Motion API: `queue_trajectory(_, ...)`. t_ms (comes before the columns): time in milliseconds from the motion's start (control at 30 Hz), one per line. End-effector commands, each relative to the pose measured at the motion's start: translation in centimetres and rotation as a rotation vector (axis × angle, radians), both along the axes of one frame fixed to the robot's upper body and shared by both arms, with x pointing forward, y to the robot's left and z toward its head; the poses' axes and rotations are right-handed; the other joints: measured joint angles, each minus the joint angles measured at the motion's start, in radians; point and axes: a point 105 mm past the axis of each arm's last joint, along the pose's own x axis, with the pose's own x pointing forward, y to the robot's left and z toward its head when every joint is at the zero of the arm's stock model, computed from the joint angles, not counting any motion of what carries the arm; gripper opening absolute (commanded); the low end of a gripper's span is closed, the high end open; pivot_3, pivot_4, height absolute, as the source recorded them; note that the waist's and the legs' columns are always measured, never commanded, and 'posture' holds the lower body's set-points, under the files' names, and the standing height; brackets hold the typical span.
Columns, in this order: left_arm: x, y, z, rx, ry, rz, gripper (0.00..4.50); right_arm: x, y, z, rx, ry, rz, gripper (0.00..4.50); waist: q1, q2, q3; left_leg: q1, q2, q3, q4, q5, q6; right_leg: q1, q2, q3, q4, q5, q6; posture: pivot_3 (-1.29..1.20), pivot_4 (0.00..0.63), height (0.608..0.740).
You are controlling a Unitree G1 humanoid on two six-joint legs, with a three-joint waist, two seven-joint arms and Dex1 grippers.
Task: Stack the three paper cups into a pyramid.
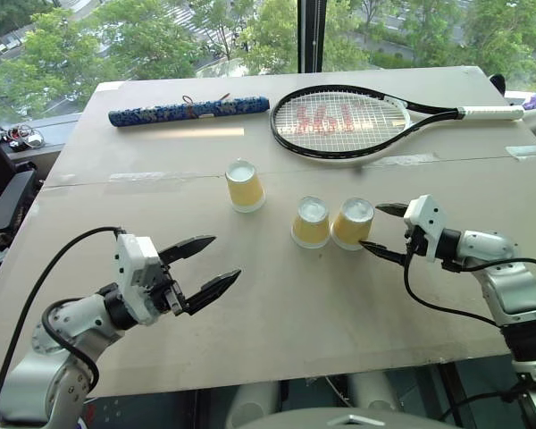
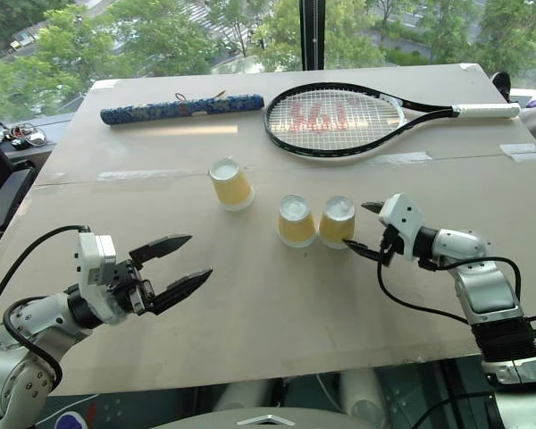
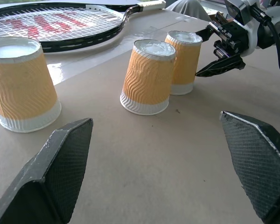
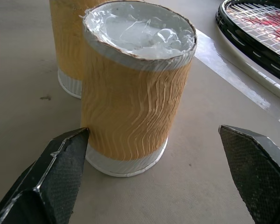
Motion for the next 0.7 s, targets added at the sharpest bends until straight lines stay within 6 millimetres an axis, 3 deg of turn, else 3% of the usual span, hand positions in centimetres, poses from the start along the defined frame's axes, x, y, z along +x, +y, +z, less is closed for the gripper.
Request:
queue_trajectory(33,0.0,0.0,0.5,0.009,-0.036,0.0,4.5,0.2,0.3,1.3,0.011,-0.06,0.024,4.39,0.0,0.0,0.0,0.0,0.0,0.0,0.0,0.0,0.0,0.0,0.0,0.0,0.0,0.0,0.0,0.0,0.15,0.74)
queue_trajectory(233,1.0,0.8,0.8,-0.008,-0.035,0.082,4.5,-1.9,-0.3,2.4,0.08,-0.003,0.093,4.39,0.006,0.0,0.0,0.0,0.0,-0.001,0.0,0.0,0.0,0.0,0.0,-0.001,0.0,0.0,0.0,0.0,0.15,0.74)
queue_trajectory(367,3.6,2.3,1.4,0.013,-0.038,0.187,4.5,-5.9,-0.9,5.3,0.23,0.025,0.199,4.39,0.023,0.0,0.0,-0.001,0.0,-0.002,0.0,0.0,0.0,0.0,-0.001,-0.002,0.0,0.0,0.0,0.0,0.15,0.74)
queue_trajectory(567,8.2,3.3,0.9,0.093,0.024,0.251,4.5,-8.4,0.3,8.0,0.277,-0.102,0.203,4.39,0.024,0.0,0.0,0.0,0.0,-0.003,0.002,0.0,0.0,0.001,0.0,-0.002,0.003,0.0,0.0,0.0,0.15,0.74)
queue_trajectory(700,12.0,2.8,0.4,0.125,0.031,0.259,4.5,-9.5,1.3,9.1,0.329,-0.137,0.199,4.39,0.026,0.0,0.0,0.0,-0.001,-0.003,0.005,0.0,0.0,0.001,0.0,-0.003,0.006,0.0,0.0,0.0,0.15,0.74)
